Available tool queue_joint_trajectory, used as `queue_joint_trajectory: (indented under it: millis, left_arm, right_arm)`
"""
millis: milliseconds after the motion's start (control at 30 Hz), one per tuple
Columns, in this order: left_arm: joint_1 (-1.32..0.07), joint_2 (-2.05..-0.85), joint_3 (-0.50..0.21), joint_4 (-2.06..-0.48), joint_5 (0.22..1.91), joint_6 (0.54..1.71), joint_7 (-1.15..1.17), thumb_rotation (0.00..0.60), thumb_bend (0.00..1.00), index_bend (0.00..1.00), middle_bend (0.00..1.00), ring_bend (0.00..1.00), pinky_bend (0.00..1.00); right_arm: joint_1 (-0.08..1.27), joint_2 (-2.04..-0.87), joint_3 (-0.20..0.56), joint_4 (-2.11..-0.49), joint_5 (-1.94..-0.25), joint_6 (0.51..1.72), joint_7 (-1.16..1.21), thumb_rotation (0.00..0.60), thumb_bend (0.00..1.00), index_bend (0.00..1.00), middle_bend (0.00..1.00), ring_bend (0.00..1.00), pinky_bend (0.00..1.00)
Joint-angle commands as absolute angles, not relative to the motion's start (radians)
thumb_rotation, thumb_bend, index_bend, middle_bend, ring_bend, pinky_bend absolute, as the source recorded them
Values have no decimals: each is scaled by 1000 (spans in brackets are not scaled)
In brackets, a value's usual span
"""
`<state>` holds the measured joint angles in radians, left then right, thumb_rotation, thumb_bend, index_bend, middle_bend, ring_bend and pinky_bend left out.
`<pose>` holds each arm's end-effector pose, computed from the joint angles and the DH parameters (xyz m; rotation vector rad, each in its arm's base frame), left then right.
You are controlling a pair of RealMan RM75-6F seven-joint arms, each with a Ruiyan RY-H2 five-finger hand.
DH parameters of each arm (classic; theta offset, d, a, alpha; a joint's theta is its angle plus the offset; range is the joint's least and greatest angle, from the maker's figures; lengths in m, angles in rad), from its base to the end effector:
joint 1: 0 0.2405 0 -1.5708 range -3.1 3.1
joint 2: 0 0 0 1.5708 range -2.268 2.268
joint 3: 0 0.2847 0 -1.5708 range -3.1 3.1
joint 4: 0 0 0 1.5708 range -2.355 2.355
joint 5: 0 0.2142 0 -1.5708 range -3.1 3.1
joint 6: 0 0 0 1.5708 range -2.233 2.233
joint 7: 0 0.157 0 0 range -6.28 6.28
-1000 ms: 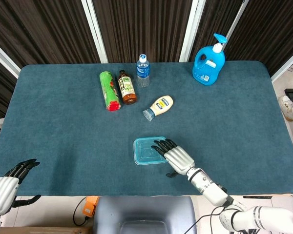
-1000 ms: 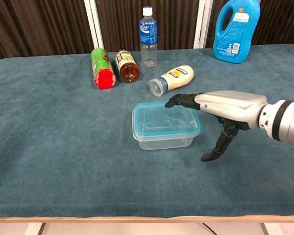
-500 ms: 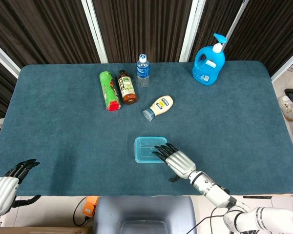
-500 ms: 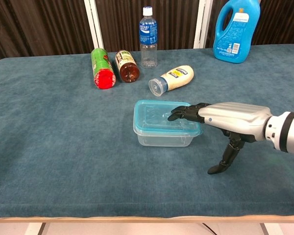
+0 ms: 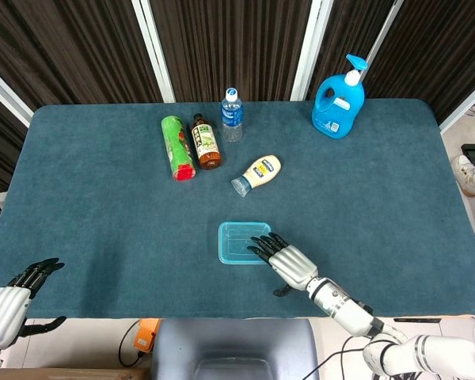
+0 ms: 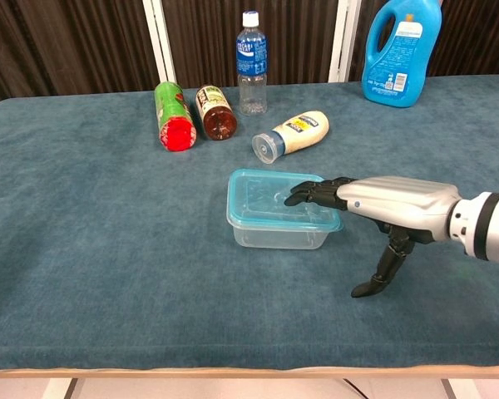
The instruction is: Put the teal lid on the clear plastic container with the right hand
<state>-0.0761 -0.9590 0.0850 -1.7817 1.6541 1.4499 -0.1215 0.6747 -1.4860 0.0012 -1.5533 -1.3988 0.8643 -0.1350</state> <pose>-0.3080 0.1595 0.1742 -1.5424 -1.0921 -0.9498 -0.1889 -0.3022 -0.0476 2.1887 -1.0390 0.8745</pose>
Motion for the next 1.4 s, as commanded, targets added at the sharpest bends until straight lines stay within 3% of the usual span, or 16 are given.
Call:
queue_joint_trajectory:
  millis: [33, 567, 667, 800, 900, 1000, 1400]
  left_arm:
    - [-76, -958, 85, -1782, 1654, 1450, -122, 600, 365, 194, 131, 141, 294]
    - [-75, -958, 86, -1782, 1656, 1452, -123, 600, 365, 194, 131, 141, 294]
    - [-76, -958, 86, -1783, 1657, 1451, -122, 600, 364, 194, 131, 141, 294]
    - [-75, -957, 87, -1783, 1658, 1452, -123, 600, 365, 194, 131, 141, 294]
    - [-74, -957, 86, -1781, 1658, 1455, -126, 600, 364, 194, 131, 141, 294]
    - [-73, -956, 86, -1779, 1658, 1457, -132, 600, 365, 194, 132, 142, 294]
    - [-73, -954, 87, -1777, 1661, 1460, -141, 600, 365, 193, 132, 143, 294]
  right_arm:
    - [675, -1487, 1, -1551, -1403, 863, -130, 600, 267, 130, 79, 6, 60]
    - [666, -1428, 42, -1654, -1434, 939, -134, 600, 268, 133, 82, 19, 65]
    - [675, -1440, 63, -1671, -1430, 942, -129, 600, 366, 207, 150, 130, 149]
    - [705, -1475, 87, -1667, -1408, 917, -169, 600, 591, 403, 304, 340, 349]
    - [728, -1495, 96, -1671, -1365, 879, -217, 600, 685, 497, 354, 394, 393]
    - [744, -1512, 98, -1679, -1325, 851, -251, 600, 770, 522, 370, 408, 407]
    - [762, -1576, 103, -1649, -1292, 867, -301, 600, 803, 534, 379, 416, 416]
